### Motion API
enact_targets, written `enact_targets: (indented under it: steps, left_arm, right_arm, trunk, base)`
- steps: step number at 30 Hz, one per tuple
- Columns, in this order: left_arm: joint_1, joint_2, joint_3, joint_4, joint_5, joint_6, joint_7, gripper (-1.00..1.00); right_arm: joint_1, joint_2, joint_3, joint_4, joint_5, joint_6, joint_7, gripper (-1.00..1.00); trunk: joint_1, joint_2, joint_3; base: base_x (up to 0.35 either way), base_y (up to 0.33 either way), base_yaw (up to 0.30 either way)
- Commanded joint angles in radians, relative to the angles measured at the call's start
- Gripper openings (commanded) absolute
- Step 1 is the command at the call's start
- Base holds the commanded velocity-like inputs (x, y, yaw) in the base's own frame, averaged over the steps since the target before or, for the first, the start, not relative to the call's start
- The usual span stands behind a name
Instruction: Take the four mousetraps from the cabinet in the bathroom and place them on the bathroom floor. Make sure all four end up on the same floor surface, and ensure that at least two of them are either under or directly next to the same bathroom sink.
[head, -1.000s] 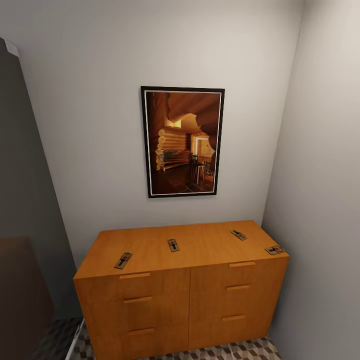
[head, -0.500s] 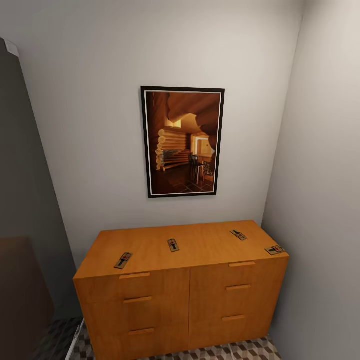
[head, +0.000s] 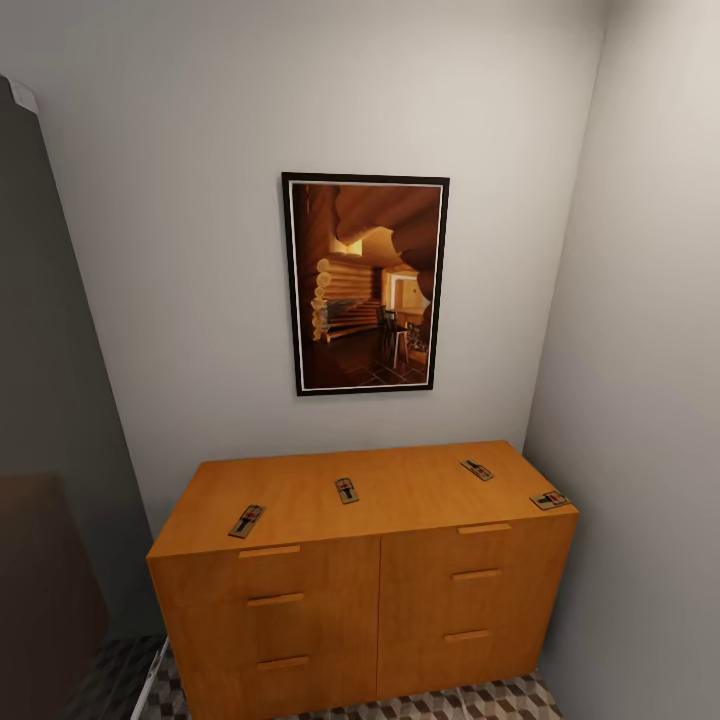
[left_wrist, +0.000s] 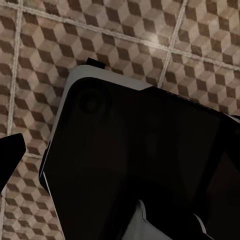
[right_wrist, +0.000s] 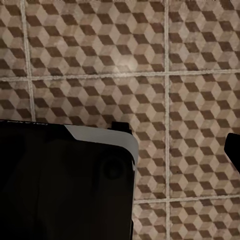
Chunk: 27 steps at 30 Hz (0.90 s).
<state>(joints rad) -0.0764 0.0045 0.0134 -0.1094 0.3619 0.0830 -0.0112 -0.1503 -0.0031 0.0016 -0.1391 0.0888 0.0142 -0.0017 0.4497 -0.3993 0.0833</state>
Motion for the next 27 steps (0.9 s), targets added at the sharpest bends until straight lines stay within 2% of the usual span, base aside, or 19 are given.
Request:
enact_targets:
  steps: [1, 8, 9, 15, 22, 27]
  left_arm:
    - [0.000, 0.000, 0.001, -0.002, 0.006, 0.006, -0.001, 1.00]
    - [0.000, 0.000, 0.000, -0.027, 0.006, 0.007, -0.008, 1.00]
    - [0.000, 0.000, 0.000, -0.057, 0.006, 0.010, -0.011, 1.00]
    - [0.000, -0.003, 0.000, -0.110, 0.006, 0.024, -0.013, 1.00]
    - [0.000, -0.003, 0.000, -0.238, 0.005, 0.172, -0.012, 1.00]
    - [0.000, -0.003, 0.000, -0.292, 0.004, 0.199, -0.012, 1.00]
  right_arm:
    - [0.000, 0.000, 0.000, -0.001, 0.009, 0.001, 0.000, 1.00]
    - [0.000, -0.001, 0.001, -0.006, 0.009, 0.005, -0.002, 1.00]
    - [0.000, -0.002, 0.000, -0.008, 0.008, 0.006, -0.002, 1.00]
    - [0.000, -0.003, 0.000, -0.010, 0.008, 0.006, 0.000, 1.00]
    - [-0.001, -0.003, -0.001, -0.059, 0.008, 0.010, -0.001, 1.00]
    - [-0.002, -0.003, -0.002, -0.071, 0.008, 0.010, -0.001, 1.00]
  trunk:
    - [0.000, -0.001, 0.000]
    - [0.000, -0.001, 0.000]
    - [0.000, -0.001, 0.000]
    - [0.000, -0.001, 0.000]
    - [0.000, -0.001, 0.000]
    - [0.000, -0.001, 0.000]
  base:
    - [0.000, 0.000, 0.000]
    - [0.000, 0.000, 0.000]
    - [0.000, 0.000, 0.000]
    - [0.000, 0.000, 0.000]
    - [0.000, 0.000, 0.000]
    - [0.000, 0.000, 0.000]
